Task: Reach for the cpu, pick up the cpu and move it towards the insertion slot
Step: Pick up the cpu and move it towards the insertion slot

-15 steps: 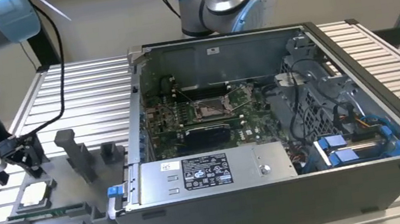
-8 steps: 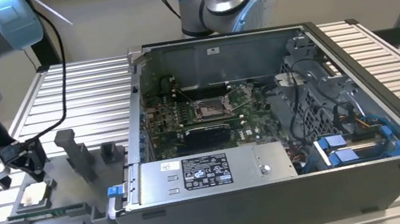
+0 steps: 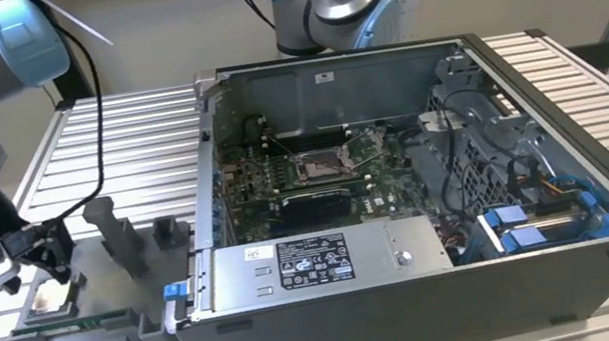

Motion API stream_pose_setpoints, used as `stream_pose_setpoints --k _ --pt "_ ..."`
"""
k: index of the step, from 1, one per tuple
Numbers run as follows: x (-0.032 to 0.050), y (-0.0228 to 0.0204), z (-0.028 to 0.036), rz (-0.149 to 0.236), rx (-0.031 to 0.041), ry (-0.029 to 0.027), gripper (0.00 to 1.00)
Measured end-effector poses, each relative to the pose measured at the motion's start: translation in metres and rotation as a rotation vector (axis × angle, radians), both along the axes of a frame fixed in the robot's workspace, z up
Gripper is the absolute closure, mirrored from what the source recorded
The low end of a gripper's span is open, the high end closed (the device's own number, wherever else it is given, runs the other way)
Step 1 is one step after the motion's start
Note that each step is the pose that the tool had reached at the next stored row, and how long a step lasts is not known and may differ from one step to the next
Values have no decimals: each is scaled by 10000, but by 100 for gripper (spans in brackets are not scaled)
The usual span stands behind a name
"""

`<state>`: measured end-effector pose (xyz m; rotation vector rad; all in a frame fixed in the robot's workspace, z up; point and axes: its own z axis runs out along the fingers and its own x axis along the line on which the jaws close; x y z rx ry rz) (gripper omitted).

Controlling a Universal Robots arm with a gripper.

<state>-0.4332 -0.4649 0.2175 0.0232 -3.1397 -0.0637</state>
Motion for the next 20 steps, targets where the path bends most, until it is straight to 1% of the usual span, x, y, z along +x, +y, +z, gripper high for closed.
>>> stream_pose_setpoints --k 10,12,20 --pt "-5 -5 -142 -7 0 0 0" --pt "-7 -14 -165 -12 -1 2 0" --pt "-13 -16 -262 -80 -2 1 0"
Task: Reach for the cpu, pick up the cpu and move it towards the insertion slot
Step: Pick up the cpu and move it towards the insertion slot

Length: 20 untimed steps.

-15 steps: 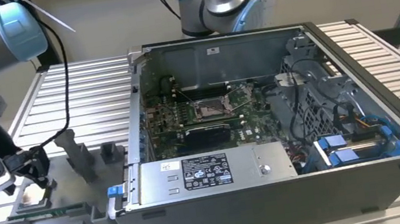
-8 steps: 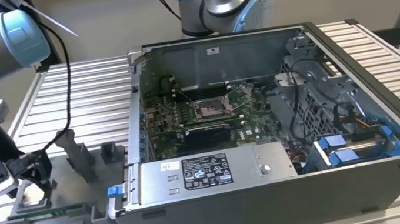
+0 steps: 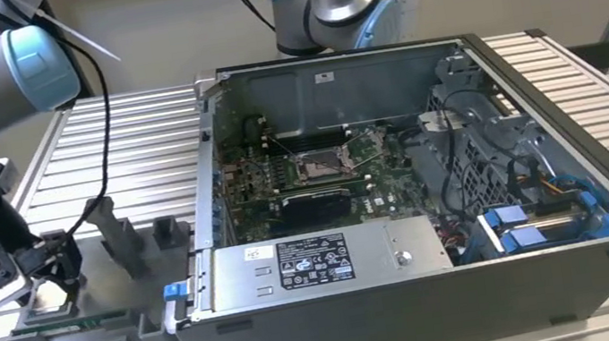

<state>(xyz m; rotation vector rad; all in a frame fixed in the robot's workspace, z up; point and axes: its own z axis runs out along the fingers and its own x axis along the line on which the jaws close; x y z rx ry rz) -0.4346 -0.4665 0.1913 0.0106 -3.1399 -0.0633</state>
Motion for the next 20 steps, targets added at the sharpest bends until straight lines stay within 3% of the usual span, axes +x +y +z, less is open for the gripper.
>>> stream_pose_setpoints --k 10,20 --pt "-1 25 -58 -70 -4 -2 0" --pt "-5 26 -65 -148 -5 -1 0"
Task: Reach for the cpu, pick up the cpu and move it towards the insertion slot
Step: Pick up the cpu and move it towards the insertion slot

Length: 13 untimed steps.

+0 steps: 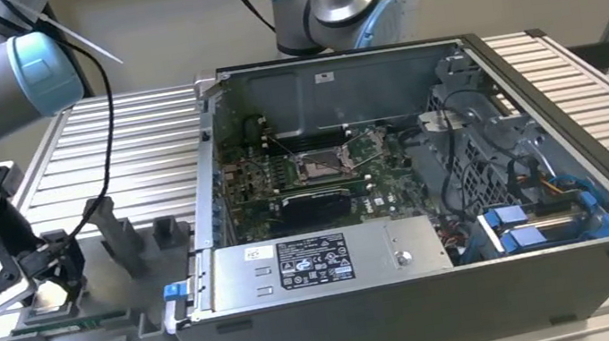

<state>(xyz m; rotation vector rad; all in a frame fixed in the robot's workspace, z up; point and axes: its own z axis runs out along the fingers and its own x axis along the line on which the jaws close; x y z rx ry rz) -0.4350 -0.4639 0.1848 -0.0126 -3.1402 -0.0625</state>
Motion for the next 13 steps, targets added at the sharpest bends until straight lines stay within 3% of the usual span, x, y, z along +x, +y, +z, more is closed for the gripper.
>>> stream_pose_setpoints --k 11,12,13 --pt "0 -2 0 0 0 0 0" --pt "0 -2 0 0 0 0 100" --pt "0 -2 1 -1 -1 1 100"
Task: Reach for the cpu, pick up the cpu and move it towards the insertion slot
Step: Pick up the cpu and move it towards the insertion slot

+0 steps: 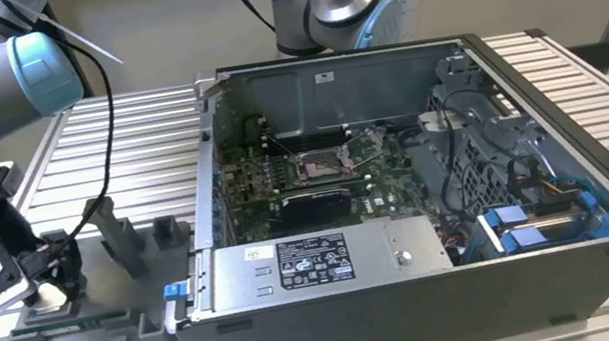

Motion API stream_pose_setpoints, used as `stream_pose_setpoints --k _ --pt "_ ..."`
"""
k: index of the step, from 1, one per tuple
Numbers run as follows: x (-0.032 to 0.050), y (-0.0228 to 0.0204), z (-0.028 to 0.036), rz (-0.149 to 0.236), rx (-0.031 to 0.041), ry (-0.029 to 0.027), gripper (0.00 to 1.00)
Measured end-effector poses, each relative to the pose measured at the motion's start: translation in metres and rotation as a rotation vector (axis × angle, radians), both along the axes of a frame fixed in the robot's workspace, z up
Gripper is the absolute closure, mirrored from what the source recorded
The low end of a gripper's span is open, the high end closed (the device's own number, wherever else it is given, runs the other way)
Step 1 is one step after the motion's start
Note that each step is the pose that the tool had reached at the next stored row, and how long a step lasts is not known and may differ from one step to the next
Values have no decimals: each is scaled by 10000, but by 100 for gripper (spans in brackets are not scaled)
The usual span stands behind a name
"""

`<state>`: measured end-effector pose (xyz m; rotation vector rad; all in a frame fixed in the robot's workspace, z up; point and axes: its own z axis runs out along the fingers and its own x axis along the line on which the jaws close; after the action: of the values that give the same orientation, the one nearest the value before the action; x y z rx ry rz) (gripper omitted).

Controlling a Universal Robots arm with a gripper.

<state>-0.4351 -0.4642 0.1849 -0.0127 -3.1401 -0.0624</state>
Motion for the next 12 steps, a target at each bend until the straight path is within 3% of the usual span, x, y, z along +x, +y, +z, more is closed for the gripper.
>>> stream_pose_setpoints --k 7,12 --pt "0 -1 2 1 2 -3 100" --pt "0 -1 71 0 1 -1 100"
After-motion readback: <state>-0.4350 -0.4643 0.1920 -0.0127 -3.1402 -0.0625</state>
